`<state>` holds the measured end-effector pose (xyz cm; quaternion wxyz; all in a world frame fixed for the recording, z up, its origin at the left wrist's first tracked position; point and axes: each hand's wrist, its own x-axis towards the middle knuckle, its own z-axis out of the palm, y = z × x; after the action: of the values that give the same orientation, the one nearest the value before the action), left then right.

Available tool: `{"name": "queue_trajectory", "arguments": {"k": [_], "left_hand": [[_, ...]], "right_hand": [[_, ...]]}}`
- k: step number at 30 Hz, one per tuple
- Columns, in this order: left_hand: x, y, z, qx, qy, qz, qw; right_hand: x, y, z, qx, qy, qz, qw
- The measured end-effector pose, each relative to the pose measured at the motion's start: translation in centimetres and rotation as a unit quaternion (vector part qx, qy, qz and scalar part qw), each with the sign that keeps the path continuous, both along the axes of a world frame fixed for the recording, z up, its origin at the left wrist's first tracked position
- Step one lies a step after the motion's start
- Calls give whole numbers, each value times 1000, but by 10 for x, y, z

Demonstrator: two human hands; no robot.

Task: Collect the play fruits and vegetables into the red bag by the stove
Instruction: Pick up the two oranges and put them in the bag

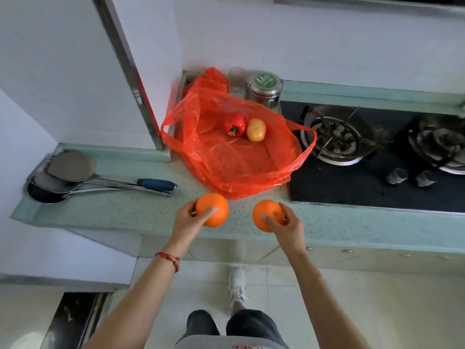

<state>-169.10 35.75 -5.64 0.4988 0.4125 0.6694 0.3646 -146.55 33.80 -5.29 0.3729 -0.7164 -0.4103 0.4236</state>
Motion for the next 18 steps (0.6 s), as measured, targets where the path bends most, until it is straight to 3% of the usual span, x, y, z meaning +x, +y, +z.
{"name": "queue_trajectory", "arguments": {"k": [18], "left_hand": [[44, 156, 6, 7, -29, 17, 999]], "right_hand": [[28, 177, 4, 1, 15, 48, 999]]}}
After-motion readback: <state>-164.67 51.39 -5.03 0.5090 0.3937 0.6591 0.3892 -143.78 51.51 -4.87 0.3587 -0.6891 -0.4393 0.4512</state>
